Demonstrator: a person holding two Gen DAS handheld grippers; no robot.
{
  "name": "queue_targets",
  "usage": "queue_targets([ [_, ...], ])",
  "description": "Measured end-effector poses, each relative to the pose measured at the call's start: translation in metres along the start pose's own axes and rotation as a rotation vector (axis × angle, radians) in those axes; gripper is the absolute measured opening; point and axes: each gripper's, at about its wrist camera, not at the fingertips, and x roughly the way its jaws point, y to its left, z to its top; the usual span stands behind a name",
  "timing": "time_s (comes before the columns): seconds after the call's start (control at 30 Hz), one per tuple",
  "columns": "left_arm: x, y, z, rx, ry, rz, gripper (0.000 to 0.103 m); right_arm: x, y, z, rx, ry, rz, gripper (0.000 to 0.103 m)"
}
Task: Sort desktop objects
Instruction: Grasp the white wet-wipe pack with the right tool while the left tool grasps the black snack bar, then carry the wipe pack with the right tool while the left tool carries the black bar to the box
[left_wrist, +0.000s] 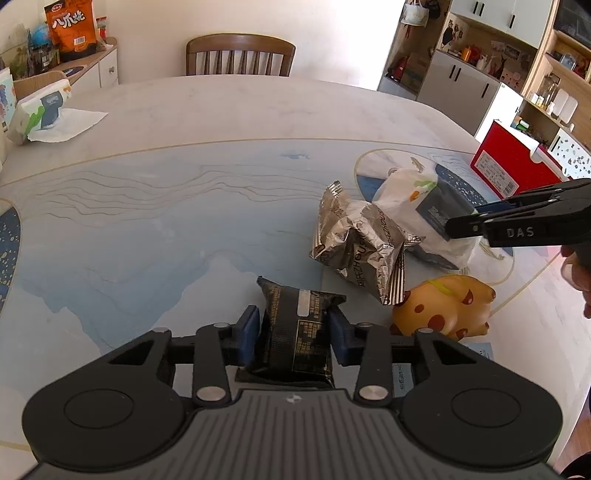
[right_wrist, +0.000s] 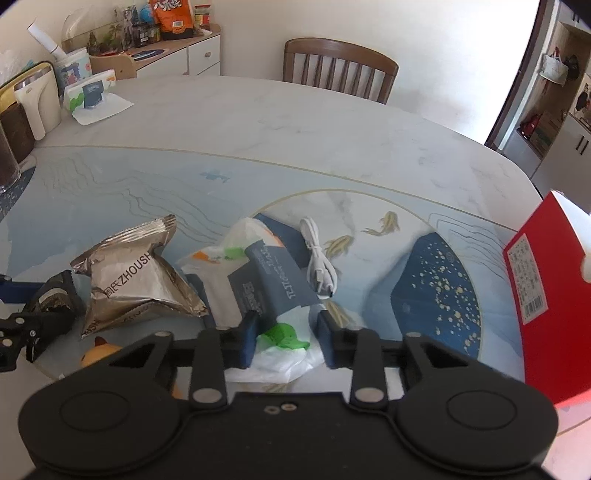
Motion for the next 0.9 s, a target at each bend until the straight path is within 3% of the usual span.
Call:
queue_targets([
  [0.17,-0.001,0.001,0.000,-0.007,-0.008,-0.002,0.034,-0.010,-0.004,-0.004,-0.002,-0.003,-0.001,0.016],
  [0.37,-0.001,0.001,0.000,-0.009,-0.010,-0.004,0.033,-0.022,-0.009,-0.012,0.004,0.003,0.005,0.010],
  [0.9,-0.021,0.001,-0.001,-0.027,-0.036,-0.014,0.033,-0.061,-0.032,-0.042,0.058,0.001,-0.005,0.008],
])
